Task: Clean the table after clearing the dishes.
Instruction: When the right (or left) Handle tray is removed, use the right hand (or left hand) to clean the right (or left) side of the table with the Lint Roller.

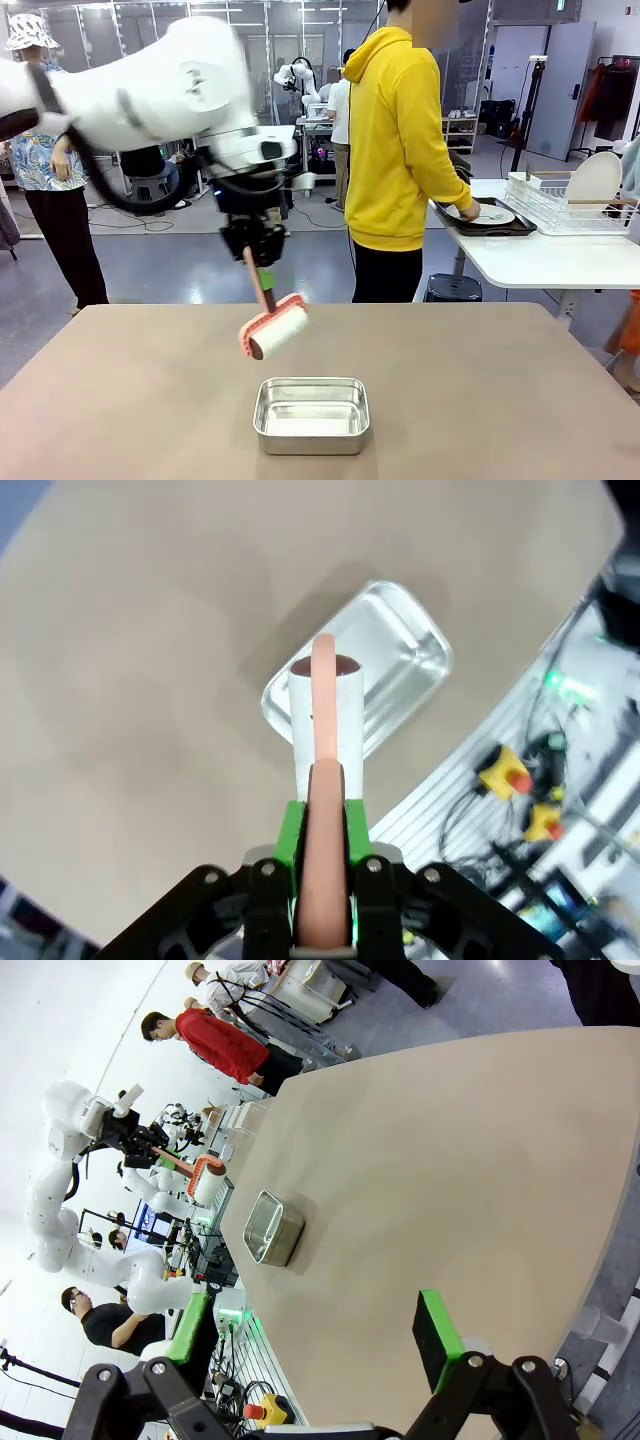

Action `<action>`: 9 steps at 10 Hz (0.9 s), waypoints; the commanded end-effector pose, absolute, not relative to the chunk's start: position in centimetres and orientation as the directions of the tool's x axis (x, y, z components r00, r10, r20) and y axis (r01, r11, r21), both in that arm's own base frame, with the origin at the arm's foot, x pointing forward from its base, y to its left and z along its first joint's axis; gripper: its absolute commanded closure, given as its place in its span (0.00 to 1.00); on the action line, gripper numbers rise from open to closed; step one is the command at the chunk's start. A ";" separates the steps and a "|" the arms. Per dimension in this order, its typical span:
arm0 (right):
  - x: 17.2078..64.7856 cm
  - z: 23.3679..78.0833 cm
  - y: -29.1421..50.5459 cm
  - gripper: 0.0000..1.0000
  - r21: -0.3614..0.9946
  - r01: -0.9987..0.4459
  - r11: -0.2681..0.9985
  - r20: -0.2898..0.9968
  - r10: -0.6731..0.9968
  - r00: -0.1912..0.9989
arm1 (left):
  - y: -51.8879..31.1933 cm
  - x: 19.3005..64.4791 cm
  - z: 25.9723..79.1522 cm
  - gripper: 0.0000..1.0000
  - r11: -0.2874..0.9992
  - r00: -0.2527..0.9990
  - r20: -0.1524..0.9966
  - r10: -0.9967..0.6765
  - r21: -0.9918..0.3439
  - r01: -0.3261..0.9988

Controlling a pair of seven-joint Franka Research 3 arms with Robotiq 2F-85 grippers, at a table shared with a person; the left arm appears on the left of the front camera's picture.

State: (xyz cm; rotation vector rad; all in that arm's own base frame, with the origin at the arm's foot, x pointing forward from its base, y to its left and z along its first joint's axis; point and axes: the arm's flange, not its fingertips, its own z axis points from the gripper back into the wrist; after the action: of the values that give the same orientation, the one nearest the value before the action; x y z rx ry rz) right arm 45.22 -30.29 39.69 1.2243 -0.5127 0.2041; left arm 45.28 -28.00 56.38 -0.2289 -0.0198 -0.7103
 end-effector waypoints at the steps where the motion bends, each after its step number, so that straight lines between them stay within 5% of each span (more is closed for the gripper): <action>1: 44.8 39.9 -29.8 0.00 0.842 -0.424 0.334 0.487 -0.128 0.864 | -24.8 42.5 52.4 1.00 0.847 0.872 0.218 -0.439 -0.223 0.482; 4: 44.8 39.9 -29.8 0.00 0.842 -0.424 0.334 0.487 -0.128 0.864 | -21.0 42.3 49.3 1.00 0.923 0.944 0.213 -0.251 -0.242 0.300; 5: 44.8 39.9 -29.8 0.00 0.842 -0.424 0.334 0.487 -0.128 0.864 | -21.4 42.5 49.6 1.00 0.886 0.893 0.268 -0.362 -0.199 0.419; 6: 44.8 39.9 -29.8 0.00 0.842 -0.424 0.334 0.487 -0.128 0.864 | -20.8 43.5 49.5 1.00 0.904 0.939 0.175 -0.296 -0.266 0.335; 9: 44.8 39.9 -29.8 0.00 0.842 -0.424 0.334 0.487 -0.128 0.864 | -20.8 43.5 49.5 1.00 0.904 0.939 0.175 -0.296 -0.266 0.335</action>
State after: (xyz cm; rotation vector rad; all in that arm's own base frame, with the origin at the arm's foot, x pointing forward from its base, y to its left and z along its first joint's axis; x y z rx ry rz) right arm 45.22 -30.29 39.70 1.2247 -0.5127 0.2043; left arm 43.33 -20.77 48.80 -0.2870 -0.1516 -0.3324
